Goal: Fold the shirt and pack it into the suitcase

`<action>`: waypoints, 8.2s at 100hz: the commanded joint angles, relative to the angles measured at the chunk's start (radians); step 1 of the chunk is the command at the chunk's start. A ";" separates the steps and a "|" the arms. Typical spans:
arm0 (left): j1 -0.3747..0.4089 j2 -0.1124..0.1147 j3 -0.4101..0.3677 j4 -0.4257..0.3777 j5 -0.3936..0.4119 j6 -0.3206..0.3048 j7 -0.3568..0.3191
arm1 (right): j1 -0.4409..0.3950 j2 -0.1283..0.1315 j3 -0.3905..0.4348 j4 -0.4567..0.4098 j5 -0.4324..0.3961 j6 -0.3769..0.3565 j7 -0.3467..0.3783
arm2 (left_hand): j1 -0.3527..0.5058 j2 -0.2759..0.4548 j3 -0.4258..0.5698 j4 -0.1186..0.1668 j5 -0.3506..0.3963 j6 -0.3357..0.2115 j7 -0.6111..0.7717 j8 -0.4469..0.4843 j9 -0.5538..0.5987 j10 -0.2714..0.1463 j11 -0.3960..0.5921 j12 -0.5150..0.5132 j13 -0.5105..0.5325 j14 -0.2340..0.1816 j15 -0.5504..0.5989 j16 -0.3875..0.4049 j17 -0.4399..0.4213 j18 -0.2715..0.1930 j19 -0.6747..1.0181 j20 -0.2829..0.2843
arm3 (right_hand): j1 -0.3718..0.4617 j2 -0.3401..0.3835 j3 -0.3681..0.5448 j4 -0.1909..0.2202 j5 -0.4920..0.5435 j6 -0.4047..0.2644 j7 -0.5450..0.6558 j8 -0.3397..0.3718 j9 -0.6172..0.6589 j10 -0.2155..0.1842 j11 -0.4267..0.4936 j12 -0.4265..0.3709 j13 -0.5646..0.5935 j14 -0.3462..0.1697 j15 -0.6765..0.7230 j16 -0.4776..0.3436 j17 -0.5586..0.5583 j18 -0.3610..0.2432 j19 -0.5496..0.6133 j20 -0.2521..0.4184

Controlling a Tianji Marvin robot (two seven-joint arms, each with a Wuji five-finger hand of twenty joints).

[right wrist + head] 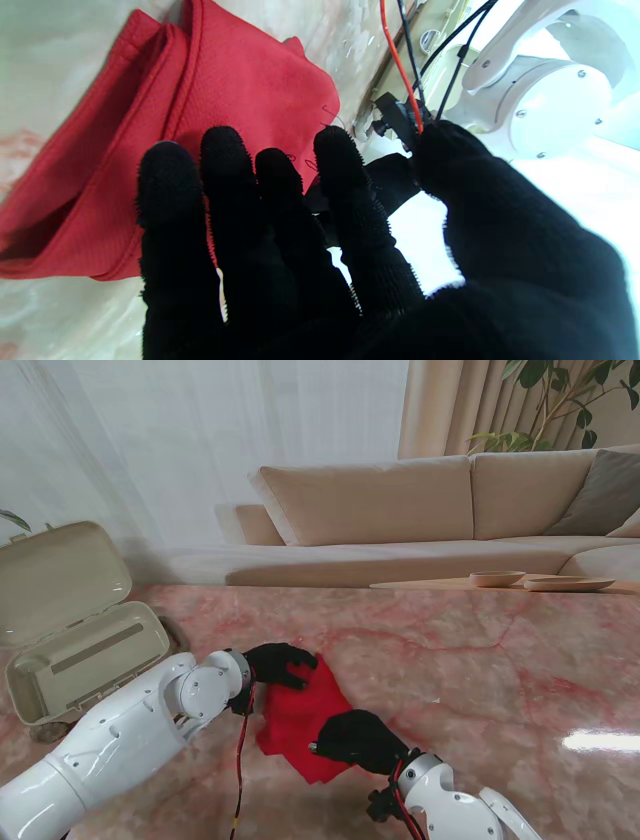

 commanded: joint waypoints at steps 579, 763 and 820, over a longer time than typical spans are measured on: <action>1.014 0.001 -0.901 -0.813 0.545 0.213 0.363 | 0.081 -0.033 0.120 0.060 -0.238 -0.102 -0.210 | -0.105 0.094 -0.062 0.011 -0.023 0.106 -0.170 0.015 -0.059 0.010 -0.123 -0.068 -0.237 0.060 -0.366 -0.386 -0.183 -0.063 -0.444 -0.498 | -0.043 0.014 -0.012 -0.008 -0.081 -0.109 -0.089 -0.020 0.003 -0.106 -0.065 -0.029 -0.123 -0.100 -0.106 -0.033 -0.211 -0.102 -0.118 0.053; 0.834 0.034 -0.910 -0.448 0.554 0.228 0.254 | 0.116 -0.025 0.052 0.105 -0.170 -0.049 -0.135 | 0.046 -0.016 0.028 0.024 -0.008 0.180 0.074 0.053 -0.091 -0.006 0.028 -0.020 -0.151 0.017 -0.160 -0.254 -0.122 -0.077 -0.239 -0.488 | -0.040 0.007 0.000 -0.015 -0.076 -0.114 -0.032 -0.057 0.025 -0.107 -0.052 -0.024 -0.102 -0.098 -0.085 -0.029 -0.204 -0.106 -0.108 0.048; 0.820 0.038 -0.895 -0.421 0.541 0.239 0.230 | 0.120 -0.024 0.043 0.105 -0.155 -0.030 -0.122 | 0.046 -0.028 0.348 0.012 0.037 0.148 0.146 0.062 0.016 -0.040 0.087 0.008 -0.040 0.001 -0.085 -0.186 -0.049 -0.049 -0.167 -0.308 | -0.035 0.010 -0.003 -0.014 -0.080 -0.107 -0.029 -0.061 0.019 -0.102 -0.051 -0.024 -0.107 -0.097 -0.086 -0.030 -0.208 -0.108 -0.109 0.045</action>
